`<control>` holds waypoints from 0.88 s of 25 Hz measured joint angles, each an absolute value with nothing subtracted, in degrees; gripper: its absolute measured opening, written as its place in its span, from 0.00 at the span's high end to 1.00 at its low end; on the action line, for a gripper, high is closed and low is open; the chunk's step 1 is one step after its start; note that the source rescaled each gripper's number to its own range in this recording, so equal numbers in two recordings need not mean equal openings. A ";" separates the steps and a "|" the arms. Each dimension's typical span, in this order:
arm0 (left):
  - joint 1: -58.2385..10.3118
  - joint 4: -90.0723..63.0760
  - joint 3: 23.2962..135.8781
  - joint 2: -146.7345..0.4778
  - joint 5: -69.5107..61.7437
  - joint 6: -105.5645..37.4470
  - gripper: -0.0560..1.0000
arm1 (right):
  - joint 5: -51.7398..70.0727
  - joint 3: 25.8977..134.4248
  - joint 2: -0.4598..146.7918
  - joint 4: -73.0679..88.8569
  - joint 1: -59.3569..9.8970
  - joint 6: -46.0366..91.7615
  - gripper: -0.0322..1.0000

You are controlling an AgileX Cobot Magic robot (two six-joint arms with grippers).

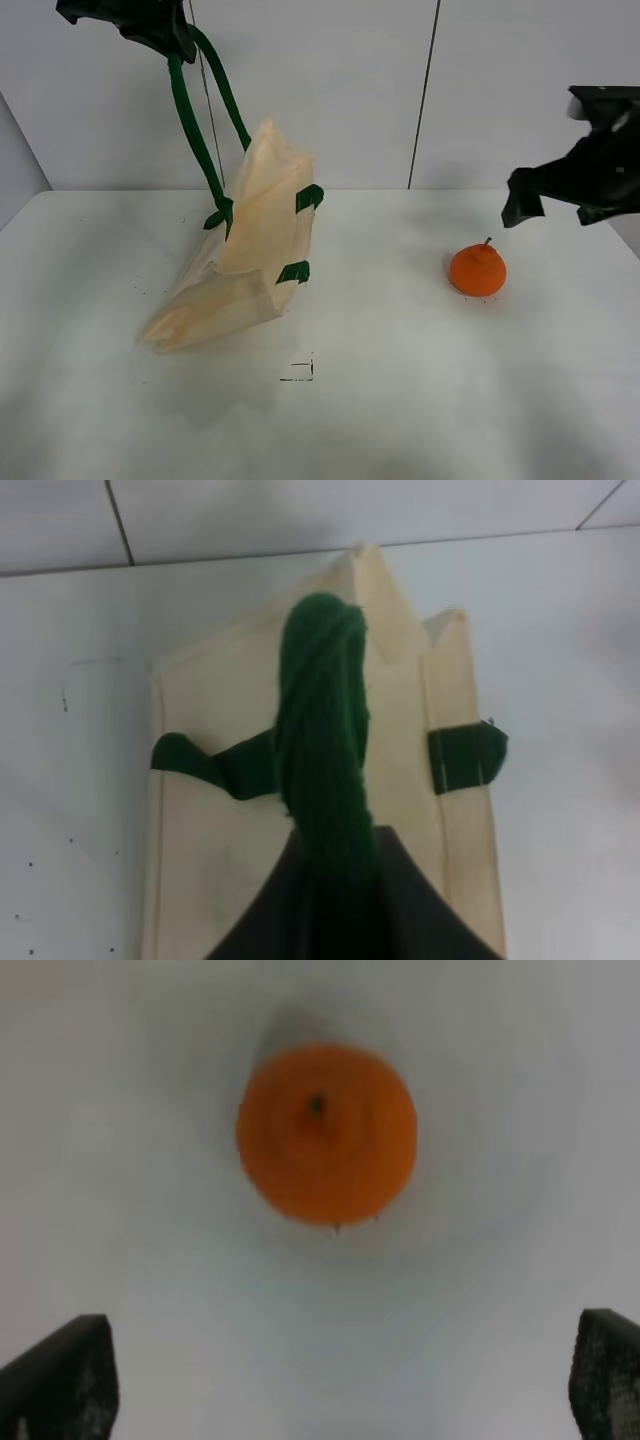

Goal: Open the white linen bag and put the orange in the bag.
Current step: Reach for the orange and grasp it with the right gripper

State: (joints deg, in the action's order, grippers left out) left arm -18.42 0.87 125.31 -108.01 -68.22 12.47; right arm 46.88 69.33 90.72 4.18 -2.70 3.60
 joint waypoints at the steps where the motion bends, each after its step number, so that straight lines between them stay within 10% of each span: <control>1: -18.42 0.86 125.31 -108.01 -68.22 12.42 0.94 | 48.20 72.98 94.03 4.24 -2.70 3.79 0.00; 19: -18.42 0.86 125.31 -108.01 -68.22 12.35 0.94 | 50.24 89.82 126.10 5.94 -2.70 5.07 0.00; 22: -18.42 0.86 125.31 -108.01 -68.22 12.35 0.94 | 49.34 89.88 126.16 6.13 -2.70 5.20 0.16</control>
